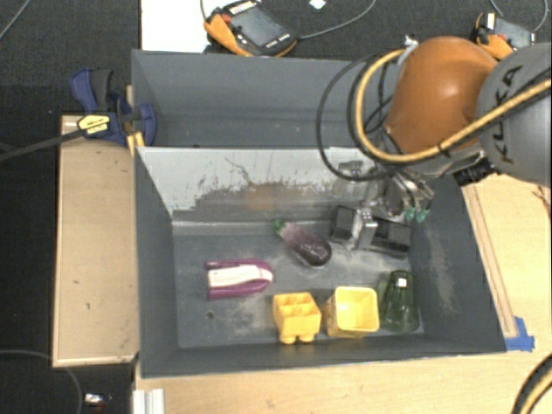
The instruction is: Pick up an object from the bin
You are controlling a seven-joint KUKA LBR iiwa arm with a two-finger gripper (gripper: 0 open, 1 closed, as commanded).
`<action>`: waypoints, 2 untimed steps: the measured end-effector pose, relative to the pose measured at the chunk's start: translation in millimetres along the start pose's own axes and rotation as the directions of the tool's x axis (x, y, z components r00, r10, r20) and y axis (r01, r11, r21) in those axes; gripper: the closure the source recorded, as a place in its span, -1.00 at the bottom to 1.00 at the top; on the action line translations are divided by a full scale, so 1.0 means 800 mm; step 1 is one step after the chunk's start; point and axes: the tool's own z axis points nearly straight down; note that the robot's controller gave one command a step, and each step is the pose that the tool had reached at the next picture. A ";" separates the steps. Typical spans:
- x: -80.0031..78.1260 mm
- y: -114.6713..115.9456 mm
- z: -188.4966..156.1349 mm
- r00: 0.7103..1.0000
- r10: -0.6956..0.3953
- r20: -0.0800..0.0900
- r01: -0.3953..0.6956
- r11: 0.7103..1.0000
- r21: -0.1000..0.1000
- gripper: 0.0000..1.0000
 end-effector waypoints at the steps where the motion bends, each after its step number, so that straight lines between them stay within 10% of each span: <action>1: -0.002 0.000 -0.005 1.000 0.001 0.008 -0.001 1.000 0.000 -1.00; 2: 0.118 -0.062 0.187 0.983 -0.185 0.007 0.185 0.983 0.001 -1.00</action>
Offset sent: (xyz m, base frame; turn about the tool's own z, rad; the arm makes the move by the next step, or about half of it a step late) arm -0.0940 -0.0502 -0.1477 -0.1904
